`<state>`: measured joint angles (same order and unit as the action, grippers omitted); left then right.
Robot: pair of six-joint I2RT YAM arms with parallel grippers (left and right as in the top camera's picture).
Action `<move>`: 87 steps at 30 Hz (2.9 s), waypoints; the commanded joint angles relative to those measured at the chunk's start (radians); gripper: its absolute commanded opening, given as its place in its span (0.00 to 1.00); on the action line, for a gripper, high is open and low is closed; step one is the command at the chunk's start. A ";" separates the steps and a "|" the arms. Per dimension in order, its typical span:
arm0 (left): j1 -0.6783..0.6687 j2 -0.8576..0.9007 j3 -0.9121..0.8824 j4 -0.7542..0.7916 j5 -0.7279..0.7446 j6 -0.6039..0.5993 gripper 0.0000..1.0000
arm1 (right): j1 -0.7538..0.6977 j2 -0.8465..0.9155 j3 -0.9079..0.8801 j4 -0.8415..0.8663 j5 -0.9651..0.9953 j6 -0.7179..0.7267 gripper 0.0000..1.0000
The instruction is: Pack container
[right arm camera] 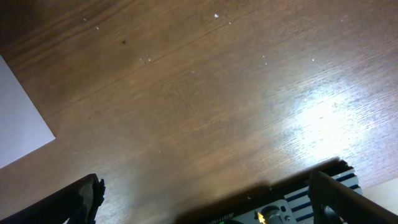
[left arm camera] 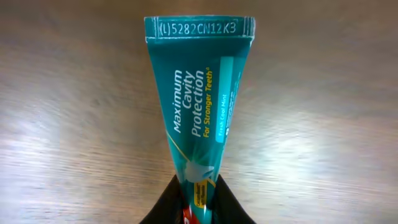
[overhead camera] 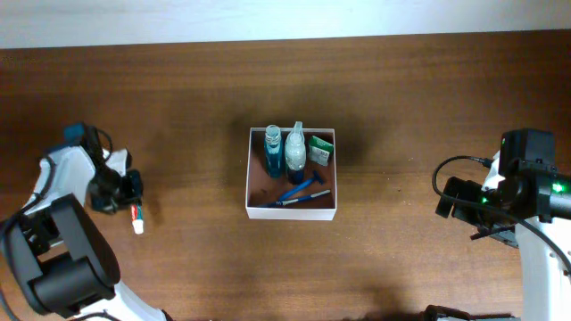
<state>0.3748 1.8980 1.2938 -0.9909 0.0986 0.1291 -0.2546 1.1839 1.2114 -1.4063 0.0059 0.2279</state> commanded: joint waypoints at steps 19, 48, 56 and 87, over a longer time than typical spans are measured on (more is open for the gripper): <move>-0.904 -0.416 0.082 0.105 0.070 0.318 0.00 | -0.008 0.001 -0.001 0.005 -0.003 -0.007 0.99; -0.883 -0.444 0.171 0.050 -0.155 0.203 0.99 | 0.031 0.001 0.000 0.034 -0.040 -0.032 0.98; -0.504 -0.464 0.167 0.020 -0.140 -0.106 0.99 | 0.296 0.026 0.000 0.216 -0.001 -0.033 0.98; -0.485 -1.352 -0.443 0.103 -0.114 -0.195 0.99 | 0.360 -0.811 -0.422 0.434 0.119 -0.010 0.98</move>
<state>-0.1062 0.7216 0.9817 -0.8856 -0.0193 -0.0692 0.0994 0.5499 0.8810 -0.9668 0.1059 0.2092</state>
